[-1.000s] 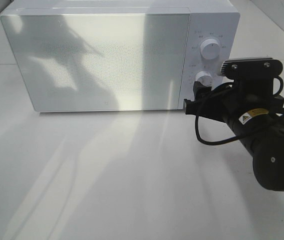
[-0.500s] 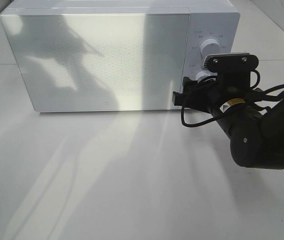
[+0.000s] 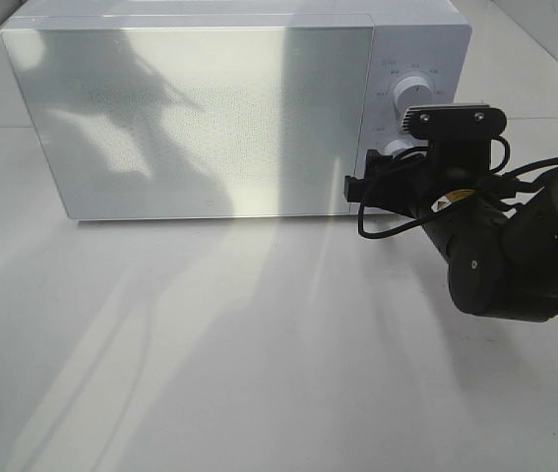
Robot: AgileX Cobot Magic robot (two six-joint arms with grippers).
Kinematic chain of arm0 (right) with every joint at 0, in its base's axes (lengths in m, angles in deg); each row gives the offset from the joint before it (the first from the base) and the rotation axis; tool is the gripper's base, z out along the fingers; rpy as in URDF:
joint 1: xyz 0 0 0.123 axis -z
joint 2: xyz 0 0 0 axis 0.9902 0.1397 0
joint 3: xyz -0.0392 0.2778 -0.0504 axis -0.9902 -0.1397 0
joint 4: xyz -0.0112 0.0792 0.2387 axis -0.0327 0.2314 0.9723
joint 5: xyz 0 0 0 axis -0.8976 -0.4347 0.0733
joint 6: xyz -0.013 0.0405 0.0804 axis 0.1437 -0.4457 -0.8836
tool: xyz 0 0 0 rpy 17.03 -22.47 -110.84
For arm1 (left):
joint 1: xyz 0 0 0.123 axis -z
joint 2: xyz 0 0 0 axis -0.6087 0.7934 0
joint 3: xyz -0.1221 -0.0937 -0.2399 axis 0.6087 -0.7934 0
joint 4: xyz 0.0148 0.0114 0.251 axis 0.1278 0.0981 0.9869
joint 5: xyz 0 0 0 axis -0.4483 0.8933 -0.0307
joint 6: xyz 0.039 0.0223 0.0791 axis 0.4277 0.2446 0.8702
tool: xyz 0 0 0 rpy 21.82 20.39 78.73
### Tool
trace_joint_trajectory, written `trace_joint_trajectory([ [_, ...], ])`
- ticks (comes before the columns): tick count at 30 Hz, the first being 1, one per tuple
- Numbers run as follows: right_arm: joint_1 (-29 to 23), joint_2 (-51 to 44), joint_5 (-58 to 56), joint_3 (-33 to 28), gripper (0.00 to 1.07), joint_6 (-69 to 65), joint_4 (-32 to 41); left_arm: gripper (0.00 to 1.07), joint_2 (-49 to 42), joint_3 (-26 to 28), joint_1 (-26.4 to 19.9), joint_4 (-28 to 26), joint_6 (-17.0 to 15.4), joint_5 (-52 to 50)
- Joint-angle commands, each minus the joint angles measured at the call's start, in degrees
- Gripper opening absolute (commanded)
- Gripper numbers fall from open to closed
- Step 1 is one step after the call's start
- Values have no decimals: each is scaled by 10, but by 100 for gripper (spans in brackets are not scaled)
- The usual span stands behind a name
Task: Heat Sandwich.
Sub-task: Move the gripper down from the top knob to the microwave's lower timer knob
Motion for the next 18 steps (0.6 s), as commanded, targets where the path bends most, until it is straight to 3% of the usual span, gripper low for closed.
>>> trace_joint_trajectory([
  [1,1,-1,6,5,76,-1,-1,99,-16,-2,-1,-5,-3,-5],
  [12,6,9,1,20,76,-1,-5,99,-16,-2,-1,-4,-3,-5],
  [16,6,9,1,20,70,-1,-5,99,-16,-2,-1,-4,-3,-5],
  [18,6,9,-10,20,58,-1,-5,99,-16,-2,-1,-4,-3,-5],
])
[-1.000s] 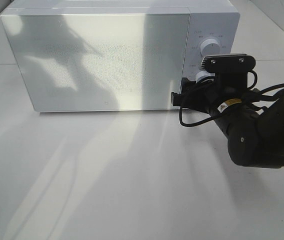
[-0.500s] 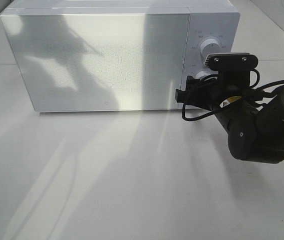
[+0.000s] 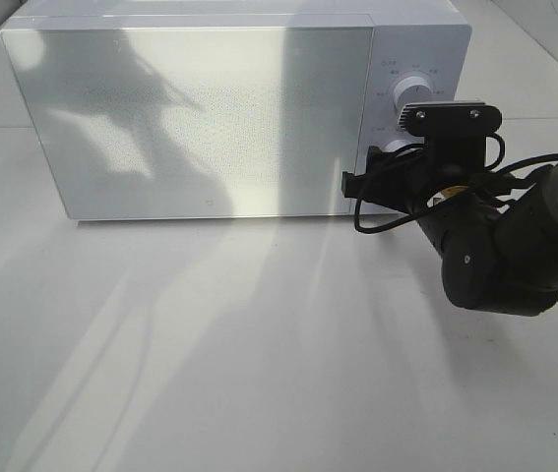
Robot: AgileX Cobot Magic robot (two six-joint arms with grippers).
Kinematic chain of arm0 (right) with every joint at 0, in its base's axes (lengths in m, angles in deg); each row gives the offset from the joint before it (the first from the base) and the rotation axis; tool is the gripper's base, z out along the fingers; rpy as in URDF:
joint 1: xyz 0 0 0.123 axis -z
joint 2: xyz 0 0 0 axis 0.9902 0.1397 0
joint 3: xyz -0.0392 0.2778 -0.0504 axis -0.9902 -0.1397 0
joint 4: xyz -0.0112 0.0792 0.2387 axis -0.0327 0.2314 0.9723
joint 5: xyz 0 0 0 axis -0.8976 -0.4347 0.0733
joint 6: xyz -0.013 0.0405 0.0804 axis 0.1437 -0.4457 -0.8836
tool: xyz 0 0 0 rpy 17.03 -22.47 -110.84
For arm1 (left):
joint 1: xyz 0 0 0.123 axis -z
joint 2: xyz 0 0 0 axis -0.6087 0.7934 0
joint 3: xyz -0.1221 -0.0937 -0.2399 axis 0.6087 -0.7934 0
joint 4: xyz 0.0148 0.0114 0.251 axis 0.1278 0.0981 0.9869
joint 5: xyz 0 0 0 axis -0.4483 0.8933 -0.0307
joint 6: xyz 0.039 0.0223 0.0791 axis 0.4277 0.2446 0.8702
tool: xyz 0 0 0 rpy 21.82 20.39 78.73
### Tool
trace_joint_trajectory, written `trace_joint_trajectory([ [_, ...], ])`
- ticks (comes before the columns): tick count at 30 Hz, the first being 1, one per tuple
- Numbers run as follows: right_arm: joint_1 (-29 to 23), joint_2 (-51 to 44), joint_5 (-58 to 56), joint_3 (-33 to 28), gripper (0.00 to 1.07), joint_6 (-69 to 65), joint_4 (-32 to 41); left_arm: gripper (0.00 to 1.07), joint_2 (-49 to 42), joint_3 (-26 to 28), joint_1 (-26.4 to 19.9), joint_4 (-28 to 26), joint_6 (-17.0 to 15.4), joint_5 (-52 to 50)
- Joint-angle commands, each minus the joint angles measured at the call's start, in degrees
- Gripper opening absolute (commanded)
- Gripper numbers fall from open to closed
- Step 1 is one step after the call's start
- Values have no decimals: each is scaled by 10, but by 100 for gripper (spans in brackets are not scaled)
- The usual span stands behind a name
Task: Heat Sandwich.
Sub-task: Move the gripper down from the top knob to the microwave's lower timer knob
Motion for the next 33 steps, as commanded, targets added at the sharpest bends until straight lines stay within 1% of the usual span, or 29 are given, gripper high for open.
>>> trace_joint_trajectory([
  [1,3,-3,-11,4,52,-1,-3,99,-16,-2,-1,-4,-3,-5],
  [2,3,-3,-11,4,52,-1,-3,99,-16,-2,-1,-4,-3,-5],
  [3,3,-3,-12,4,46,-1,-2,99,-16,-2,-1,-4,-3,-5],
  [4,3,-3,-11,4,34,-1,-1,99,-16,-2,-1,-4,-3,-5],
  [6,3,-3,-9,4,22,-1,-1,99,-16,-2,-1,-4,-3,-5],
  [7,3,-3,-9,4,22,-1,-1,99,-16,-2,-1,-4,-3,-5],
  [8,3,-3,-9,4,14,-1,-1,99,-16,-2,-1,-4,-3,-5],
  [9,3,-3,-9,4,12,-1,-1,99,-16,-2,-1,-4,-3,-5],
  [12,3,-3,-7,4,11,-1,-1,99,-16,-2,-1,-4,-3,-5],
  [19,3,-3,-6,4,15,-6,-1,99,-16,-2,-1,-4,-3,-5],
  [26,3,-3,22,4,16,-81,-10,99,-16,-2,-1,-4,-3,-5],
  [29,3,-3,42,4,16,-148,-31,99,-16,-2,-1,-4,-3,-5],
  [32,3,-3,55,4,16,-186,-37,99,-16,-2,-1,-4,-3,-5],
  [33,3,-3,64,4,16,-223,-37,99,-16,-2,-1,-4,-3,-5],
])
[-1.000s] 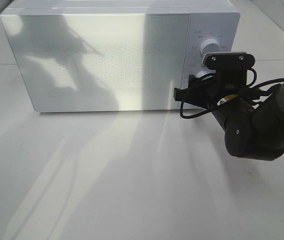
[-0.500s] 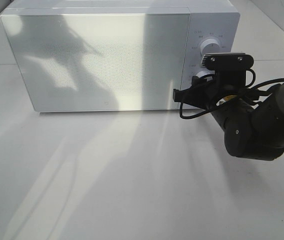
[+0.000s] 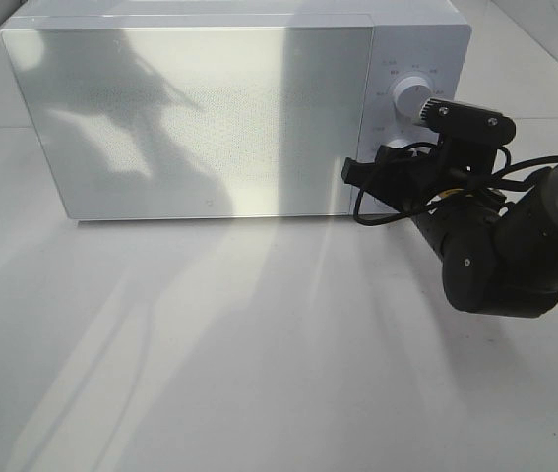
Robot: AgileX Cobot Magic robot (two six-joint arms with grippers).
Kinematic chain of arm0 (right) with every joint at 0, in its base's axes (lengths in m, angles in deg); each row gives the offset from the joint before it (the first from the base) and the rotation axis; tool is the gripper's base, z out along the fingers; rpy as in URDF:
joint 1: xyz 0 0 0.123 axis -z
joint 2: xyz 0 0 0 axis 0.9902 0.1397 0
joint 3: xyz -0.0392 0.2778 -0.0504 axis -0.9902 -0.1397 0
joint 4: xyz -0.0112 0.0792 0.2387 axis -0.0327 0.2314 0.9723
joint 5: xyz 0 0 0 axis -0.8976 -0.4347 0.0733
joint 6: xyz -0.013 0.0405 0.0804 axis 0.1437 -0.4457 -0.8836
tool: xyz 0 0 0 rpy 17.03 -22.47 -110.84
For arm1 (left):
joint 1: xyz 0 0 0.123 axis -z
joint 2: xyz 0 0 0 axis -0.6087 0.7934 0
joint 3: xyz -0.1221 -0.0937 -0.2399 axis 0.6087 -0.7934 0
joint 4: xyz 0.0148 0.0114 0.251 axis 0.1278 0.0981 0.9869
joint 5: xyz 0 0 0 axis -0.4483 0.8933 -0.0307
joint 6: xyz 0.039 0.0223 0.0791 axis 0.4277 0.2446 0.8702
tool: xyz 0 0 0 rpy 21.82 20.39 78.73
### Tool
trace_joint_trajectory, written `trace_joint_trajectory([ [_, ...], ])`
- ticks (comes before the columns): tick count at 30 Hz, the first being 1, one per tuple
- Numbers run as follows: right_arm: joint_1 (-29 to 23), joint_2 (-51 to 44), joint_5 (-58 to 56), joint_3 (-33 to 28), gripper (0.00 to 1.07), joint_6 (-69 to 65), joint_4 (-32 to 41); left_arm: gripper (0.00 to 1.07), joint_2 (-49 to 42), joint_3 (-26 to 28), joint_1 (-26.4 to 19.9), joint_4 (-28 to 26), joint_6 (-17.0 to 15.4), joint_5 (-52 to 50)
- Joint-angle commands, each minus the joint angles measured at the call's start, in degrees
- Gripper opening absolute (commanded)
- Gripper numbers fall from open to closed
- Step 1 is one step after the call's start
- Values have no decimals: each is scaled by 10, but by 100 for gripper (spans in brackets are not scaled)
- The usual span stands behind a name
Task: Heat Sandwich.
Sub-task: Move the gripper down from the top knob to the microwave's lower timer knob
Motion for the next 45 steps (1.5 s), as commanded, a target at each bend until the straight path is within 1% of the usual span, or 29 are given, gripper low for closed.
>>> trace_joint_trajectory([
  [1,3,-5,64,5,16,-62,-22,99,-16,-2,-1,-4,-3,-5],
  [5,3,-5,85,5,16,-158,-25,99,-16,-2,-1,-4,-3,-5],
  [6,3,-5,85,5,16,-158,-25,99,-16,-2,-1,-4,-3,-5],
  [9,3,-5,97,5,16,-226,-27,99,-16,-2,-1,-4,-3,-5],
  [11,3,-5,100,5,16,-242,-27,99,-16,-2,-1,-4,-3,-5],
  [15,3,-5,110,5,16,-327,-28,99,-16,-2,-1,-4,-3,-5],
  [17,3,-5,115,5,16,-348,-29,99,-16,-2,-1,-4,-3,-5],
  [19,3,-5,115,5,16,-411,-29,99,-16,-2,-1,-4,-3,-5],
  [25,3,-5,115,5,16,-491,-29,99,-16,-2,-1,-4,-3,-5],
  [28,3,-5,115,5,16,-556,-19,99,-16,-2,-1,-4,-3,-5],
  [35,3,-5,115,5,16,-639,-16,99,-16,-2,-1,-4,-3,-5],
  [36,3,-5,115,5,16,-680,-15,99,-16,-2,-1,-4,-3,-5],
  [38,3,-5,115,5,16,-699,-14,99,-16,-2,-1,-4,-3,-5],
  [40,3,-5,115,5,16,-755,-7,99,-16,-2,-1,-4,-3,-5],
  [43,3,-5,115,5,16,-790,-3,99,-16,-2,-1,-4,-3,-5],
  [45,3,-5,115,5,16,-841,-3,99,-16,-2,-1,-4,-3,-5],
])
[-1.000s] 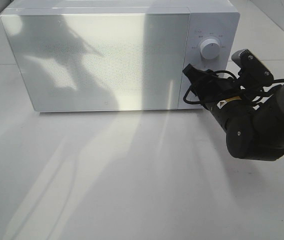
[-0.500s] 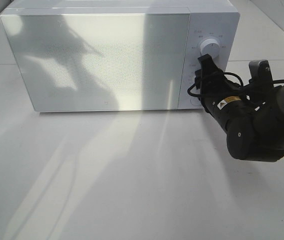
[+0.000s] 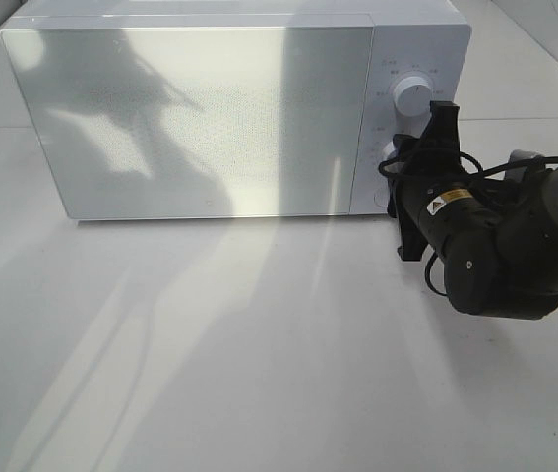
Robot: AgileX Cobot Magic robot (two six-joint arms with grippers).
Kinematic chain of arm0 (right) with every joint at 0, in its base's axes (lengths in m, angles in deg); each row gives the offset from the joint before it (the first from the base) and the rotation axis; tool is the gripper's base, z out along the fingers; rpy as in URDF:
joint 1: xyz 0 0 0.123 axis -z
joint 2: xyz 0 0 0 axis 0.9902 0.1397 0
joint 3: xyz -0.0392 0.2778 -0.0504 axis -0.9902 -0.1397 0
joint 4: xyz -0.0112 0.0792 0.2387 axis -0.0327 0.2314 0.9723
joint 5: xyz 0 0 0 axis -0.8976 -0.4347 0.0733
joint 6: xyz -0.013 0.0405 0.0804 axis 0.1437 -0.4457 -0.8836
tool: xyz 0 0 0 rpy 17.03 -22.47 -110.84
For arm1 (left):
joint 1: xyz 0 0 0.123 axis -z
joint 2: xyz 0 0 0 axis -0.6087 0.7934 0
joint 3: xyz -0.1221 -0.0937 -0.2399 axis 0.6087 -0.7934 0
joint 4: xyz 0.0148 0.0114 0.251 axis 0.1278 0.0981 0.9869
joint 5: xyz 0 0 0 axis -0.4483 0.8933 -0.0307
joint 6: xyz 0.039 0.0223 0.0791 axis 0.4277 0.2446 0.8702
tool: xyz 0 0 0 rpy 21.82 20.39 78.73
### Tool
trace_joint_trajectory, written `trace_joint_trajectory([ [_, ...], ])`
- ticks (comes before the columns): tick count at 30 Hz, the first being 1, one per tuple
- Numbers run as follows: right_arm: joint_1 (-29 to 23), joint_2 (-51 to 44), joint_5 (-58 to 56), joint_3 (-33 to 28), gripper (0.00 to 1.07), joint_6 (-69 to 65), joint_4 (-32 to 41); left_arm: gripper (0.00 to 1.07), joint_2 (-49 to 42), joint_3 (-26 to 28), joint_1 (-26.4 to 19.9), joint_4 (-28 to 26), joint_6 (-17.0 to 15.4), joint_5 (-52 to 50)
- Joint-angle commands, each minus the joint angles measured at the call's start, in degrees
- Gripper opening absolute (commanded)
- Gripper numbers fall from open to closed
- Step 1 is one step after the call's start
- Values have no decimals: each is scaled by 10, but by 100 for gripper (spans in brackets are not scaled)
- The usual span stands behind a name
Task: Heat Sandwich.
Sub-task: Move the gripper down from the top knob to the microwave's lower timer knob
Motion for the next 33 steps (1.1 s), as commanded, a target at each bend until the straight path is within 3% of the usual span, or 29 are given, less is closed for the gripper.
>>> trace_joint_trajectory([
  [1,-1,-5,107,9,16,-67,1,99,-16,-2,-1,-4,-3,-5],
  [25,-1,-5,107,9,23,-72,-13,99,-16,-2,-1,-4,-3,-5],
  [33,-1,-5,107,9,44,-60,-22,99,-16,-2,-1,-4,-3,-5],
])
